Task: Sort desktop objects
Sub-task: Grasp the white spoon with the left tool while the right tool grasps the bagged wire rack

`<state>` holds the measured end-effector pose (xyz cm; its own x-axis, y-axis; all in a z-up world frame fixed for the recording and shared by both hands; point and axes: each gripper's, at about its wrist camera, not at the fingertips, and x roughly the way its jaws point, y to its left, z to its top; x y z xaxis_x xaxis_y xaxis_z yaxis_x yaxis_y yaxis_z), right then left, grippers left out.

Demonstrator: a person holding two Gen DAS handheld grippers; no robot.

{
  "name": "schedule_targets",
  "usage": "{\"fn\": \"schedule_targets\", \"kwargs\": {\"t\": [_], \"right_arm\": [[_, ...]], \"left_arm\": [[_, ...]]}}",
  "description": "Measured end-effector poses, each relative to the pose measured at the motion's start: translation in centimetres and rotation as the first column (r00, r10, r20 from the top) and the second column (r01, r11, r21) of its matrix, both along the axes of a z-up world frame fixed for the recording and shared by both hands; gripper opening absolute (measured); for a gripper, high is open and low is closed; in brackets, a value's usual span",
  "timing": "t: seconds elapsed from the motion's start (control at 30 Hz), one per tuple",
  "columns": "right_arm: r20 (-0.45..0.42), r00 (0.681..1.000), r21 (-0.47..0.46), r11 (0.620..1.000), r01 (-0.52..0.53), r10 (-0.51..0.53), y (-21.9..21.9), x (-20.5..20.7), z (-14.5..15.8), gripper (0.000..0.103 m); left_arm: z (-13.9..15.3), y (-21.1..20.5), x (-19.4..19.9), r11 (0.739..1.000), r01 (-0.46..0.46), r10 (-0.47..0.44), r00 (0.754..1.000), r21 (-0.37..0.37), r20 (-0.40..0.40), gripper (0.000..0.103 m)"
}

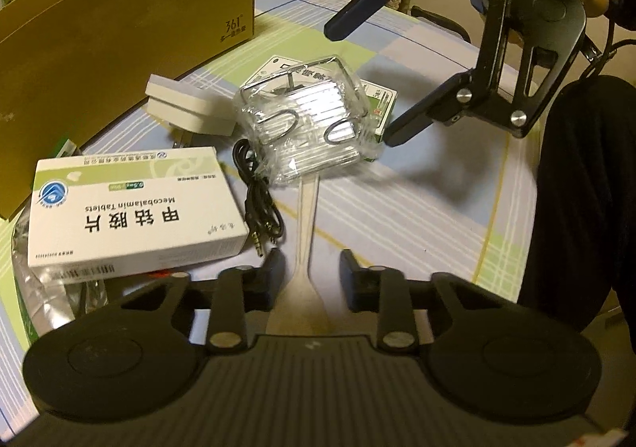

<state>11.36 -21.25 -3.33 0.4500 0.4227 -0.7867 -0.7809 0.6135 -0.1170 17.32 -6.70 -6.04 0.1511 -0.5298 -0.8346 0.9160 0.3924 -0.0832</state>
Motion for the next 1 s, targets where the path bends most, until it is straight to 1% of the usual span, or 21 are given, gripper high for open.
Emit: {"fn": "schedule_targets", "kwargs": {"t": [0.1, 0.17, 0.43, 0.8, 0.9, 0.97, 1.0], "right_arm": [[-0.002, 1.0, 0.003, 1.0, 0.002, -0.002, 0.0, 0.0, -0.1, 0.081], [-0.004, 1.0, 0.005, 1.0, 0.004, -0.004, 0.1, 0.1, -0.2, 0.08], [-0.003, 1.0, -0.009, 1.0, -0.004, 0.004, 0.7, 0.5, -0.9, 0.08], [-0.018, 0.997, 0.015, 0.997, 0.075, -0.074, 1.7, 1.6, -1.9, 0.079], [-0.015, 0.995, -0.007, 0.995, 0.095, -0.095, 2.1, 1.8, -2.3, 0.072], [-0.021, 0.994, -0.012, 0.994, 0.111, -0.111, 2.1, 2.1, -2.5, 0.062], [-0.018, 0.993, -0.01, 0.993, 0.121, -0.121, 2.1, 2.1, -2.5, 0.06]], "left_arm": [[0.0, -0.3, 0.0, 1.0, -0.012, 0.011, 1.0, 0.011, 0.007, 0.014], [0.1, -0.3, 0.0, 1.0, -0.016, 0.016, 1.0, 0.005, 0.002, 0.005], [0.2, -0.4, -0.5, 1.0, -0.015, 0.015, 1.0, 0.017, 0.013, 0.004], [0.7, 0.5, -0.9, 0.999, -0.024, 0.023, 0.999, 0.025, 0.026, 0.004], [0.6, 0.7, -1.0, 0.999, -0.026, 0.025, 0.999, 0.024, 0.027, 0.004], [0.6, 0.8, -1.0, 0.999, -0.028, 0.028, 0.999, 0.021, 0.025, 0.004], [0.6, 0.8, -1.0, 0.999, -0.03, 0.03, 0.999, 0.02, 0.024, 0.004]]}}
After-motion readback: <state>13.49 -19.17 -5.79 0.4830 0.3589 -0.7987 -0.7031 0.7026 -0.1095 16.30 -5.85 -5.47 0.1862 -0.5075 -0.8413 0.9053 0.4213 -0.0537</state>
